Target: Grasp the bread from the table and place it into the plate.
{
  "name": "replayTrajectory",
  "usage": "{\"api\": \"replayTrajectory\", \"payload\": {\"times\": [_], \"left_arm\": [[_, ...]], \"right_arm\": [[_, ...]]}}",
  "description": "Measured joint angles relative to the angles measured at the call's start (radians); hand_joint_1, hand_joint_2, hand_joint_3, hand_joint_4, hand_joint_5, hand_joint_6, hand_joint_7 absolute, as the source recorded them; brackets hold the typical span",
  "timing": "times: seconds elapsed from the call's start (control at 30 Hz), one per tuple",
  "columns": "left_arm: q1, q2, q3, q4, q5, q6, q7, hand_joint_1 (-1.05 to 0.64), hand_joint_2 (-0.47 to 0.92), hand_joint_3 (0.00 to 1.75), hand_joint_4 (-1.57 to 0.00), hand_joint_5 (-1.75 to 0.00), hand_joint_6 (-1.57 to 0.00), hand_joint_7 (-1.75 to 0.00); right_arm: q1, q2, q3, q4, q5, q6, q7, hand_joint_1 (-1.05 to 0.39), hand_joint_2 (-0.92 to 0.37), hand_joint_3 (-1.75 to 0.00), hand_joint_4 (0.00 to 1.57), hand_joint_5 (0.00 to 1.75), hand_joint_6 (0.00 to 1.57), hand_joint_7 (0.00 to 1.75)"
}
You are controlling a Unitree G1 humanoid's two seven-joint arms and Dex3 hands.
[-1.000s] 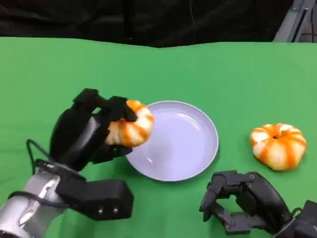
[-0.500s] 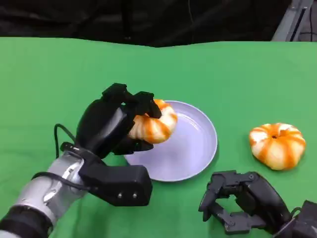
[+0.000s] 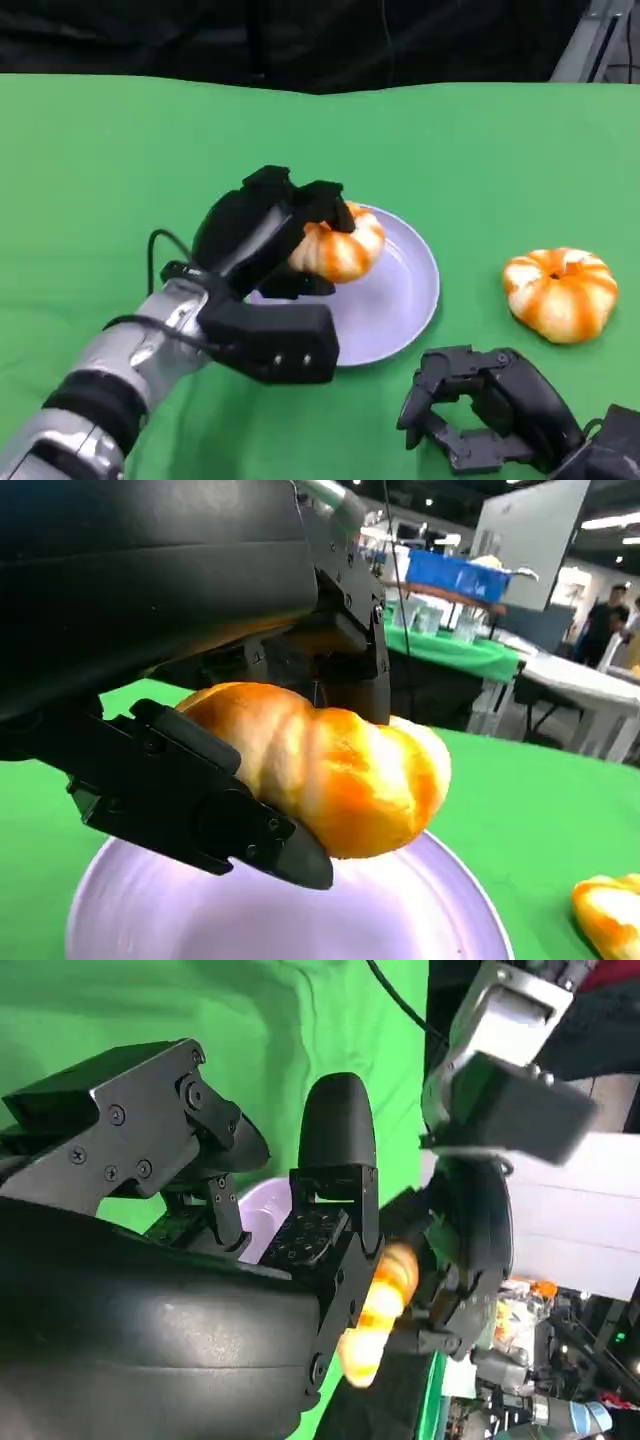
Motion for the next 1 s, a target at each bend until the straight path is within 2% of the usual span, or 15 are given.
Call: {"api": "replayTrajectory", "payload": {"times": [0.1, 0.23, 0.53, 0.83, 0.97, 1.0], "left_arm": [[-0.021, -0.018, -0.006, 0.036, 0.000, 0.007, -0.010, -0.08, 0.85, 0.00, -0.43, -1.65, -0.61, -1.22], [-0.037, -0.033, -0.021, 0.065, 0.000, 0.009, -0.024, -0.08, 0.84, 0.00, -0.46, -1.57, -0.66, -1.12], [-0.076, -0.053, -0.035, 0.120, -0.006, 0.015, -0.074, -0.12, 0.84, 0.00, -0.46, -1.53, -0.67, -1.05], [-0.083, -0.056, -0.037, 0.172, -0.010, 0.022, -0.081, -0.11, 0.84, 0.00, -0.44, -1.58, -0.67, -1.07], [-0.084, -0.056, -0.037, 0.182, -0.010, 0.021, -0.081, -0.12, 0.84, 0.00, -0.45, -1.46, -0.71, -0.93], [-0.085, -0.056, -0.038, 0.184, -0.010, 0.021, -0.081, -0.13, 0.85, 0.00, -0.49, -1.28, -0.78, -0.68]], "right_arm": [[0.000, 0.000, 0.005, -0.001, 0.000, 0.000, 0.001, 0.10, -0.59, -1.02, 0.92, 1.33, 0.95, 0.99], [0.000, 0.000, 0.008, 0.000, 0.000, 0.000, 0.003, 0.10, -0.59, -1.02, 0.93, 1.32, 0.95, 0.99], [0.000, 0.000, 0.011, 0.002, 0.001, -0.001, 0.004, 0.09, -0.58, -1.04, 0.93, 1.32, 0.96, 0.97], [0.000, 0.001, 0.014, -0.001, 0.002, -0.001, 0.004, 0.09, -0.58, -1.04, 0.93, 1.34, 0.96, 0.98], [0.000, 0.001, 0.014, -0.001, 0.001, -0.001, 0.001, 0.09, -0.58, -1.04, 0.93, 1.33, 0.96, 0.99], [0.000, 0.001, 0.014, -0.001, 0.000, -0.001, -0.001, 0.09, -0.58, -1.04, 0.93, 1.33, 0.96, 0.99]]}}
